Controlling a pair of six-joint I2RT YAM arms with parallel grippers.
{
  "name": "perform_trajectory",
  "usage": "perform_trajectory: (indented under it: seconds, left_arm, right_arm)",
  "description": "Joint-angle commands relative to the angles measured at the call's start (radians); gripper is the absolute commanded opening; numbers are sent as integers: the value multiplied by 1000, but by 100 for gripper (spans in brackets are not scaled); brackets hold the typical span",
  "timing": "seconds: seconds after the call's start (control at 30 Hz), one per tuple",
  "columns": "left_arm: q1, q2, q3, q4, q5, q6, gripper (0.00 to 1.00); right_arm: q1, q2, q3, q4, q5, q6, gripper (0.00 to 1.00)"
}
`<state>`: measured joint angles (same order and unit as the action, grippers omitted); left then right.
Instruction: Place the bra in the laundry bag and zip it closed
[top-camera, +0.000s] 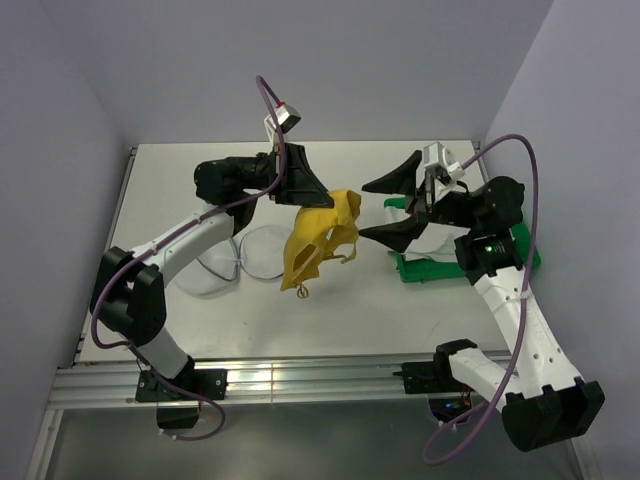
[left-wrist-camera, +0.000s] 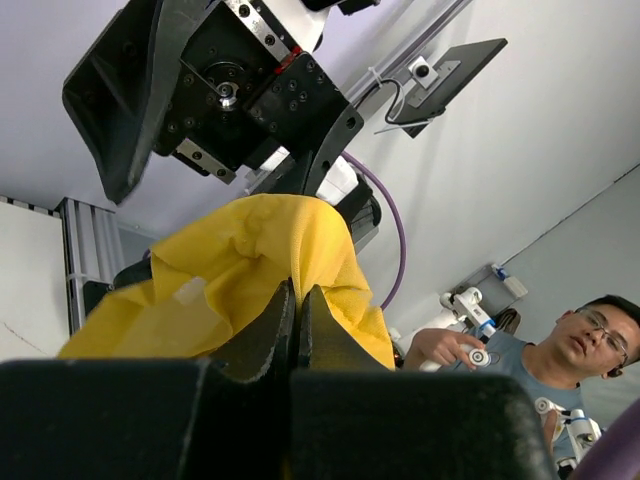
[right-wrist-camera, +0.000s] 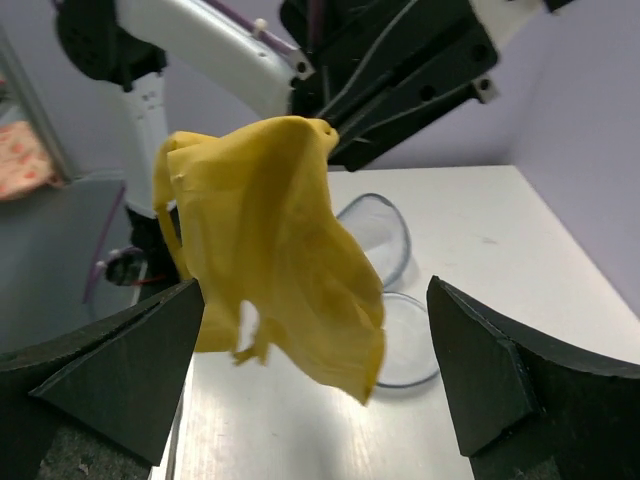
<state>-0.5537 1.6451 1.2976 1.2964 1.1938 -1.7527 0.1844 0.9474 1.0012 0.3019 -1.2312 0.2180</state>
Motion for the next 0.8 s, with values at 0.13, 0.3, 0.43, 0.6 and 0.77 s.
perform_trajectory:
  seconds: [0.13, 0.3, 0.43, 0.6, 0.77]
  left_arm:
    - [-35, -18, 15, 567, 35, -16, 0]
    - [-45, -27, 11, 566, 46, -14, 0]
    - [-45, -22, -9, 567, 50, -13, 0]
    - [-51, -19, -9, 567, 61, -14, 0]
    - [-49, -21, -18, 566, 66, -13, 0]
  right_arm:
    - [53, 57, 19, 177, -99, 116, 99]
    - [59, 70, 11, 238, -132, 170, 81]
    - [76, 56, -33, 382, -168, 265, 62]
    - [89, 42, -41, 362, -162, 258, 32]
    - [98, 42, -41, 390, -157, 303, 0]
